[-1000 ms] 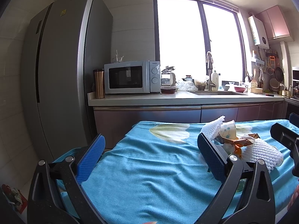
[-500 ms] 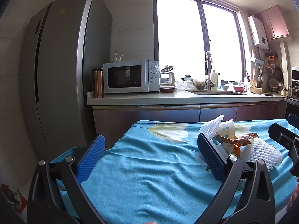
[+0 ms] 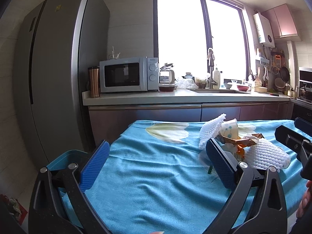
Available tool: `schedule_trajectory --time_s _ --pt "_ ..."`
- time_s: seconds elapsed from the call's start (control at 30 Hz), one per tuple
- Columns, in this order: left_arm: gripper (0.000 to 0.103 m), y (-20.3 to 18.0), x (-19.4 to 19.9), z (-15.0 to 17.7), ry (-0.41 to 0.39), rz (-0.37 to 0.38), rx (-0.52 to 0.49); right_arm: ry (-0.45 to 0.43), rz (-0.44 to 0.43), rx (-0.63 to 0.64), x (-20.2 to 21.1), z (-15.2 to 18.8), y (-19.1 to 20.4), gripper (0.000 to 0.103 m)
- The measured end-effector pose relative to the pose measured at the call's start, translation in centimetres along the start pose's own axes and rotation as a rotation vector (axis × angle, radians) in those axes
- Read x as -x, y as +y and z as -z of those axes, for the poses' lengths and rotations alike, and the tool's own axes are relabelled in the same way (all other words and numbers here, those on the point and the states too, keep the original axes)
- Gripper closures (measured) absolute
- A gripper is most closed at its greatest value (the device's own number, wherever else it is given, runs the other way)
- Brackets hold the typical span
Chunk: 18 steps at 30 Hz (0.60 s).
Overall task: Collect trash
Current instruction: 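Grasp the clear plastic wrapper with the left tool while the right tool grasps a white foam net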
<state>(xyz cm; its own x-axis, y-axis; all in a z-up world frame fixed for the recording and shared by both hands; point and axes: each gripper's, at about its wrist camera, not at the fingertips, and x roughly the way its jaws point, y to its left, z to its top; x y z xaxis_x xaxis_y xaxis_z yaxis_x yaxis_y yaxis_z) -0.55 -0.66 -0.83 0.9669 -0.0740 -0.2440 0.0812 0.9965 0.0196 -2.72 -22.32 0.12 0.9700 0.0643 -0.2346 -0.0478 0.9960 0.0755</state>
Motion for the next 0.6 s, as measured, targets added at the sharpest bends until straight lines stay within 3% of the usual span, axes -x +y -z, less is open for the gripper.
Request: schedule_trajectory --time_s 0.23,0.6 --pt "0.006 -0.7 -2.3 0.6 0.084 0.070 -0.004 0.077 0.010 -0.047 -1.1 0.9 -2.0 0.007" --pt "0.006 -4.9 -8.3 1.1 0.244 0.273 -0.112 0.218 -0.040 -0.151 -2.9 3.2 -4.6 0.035"
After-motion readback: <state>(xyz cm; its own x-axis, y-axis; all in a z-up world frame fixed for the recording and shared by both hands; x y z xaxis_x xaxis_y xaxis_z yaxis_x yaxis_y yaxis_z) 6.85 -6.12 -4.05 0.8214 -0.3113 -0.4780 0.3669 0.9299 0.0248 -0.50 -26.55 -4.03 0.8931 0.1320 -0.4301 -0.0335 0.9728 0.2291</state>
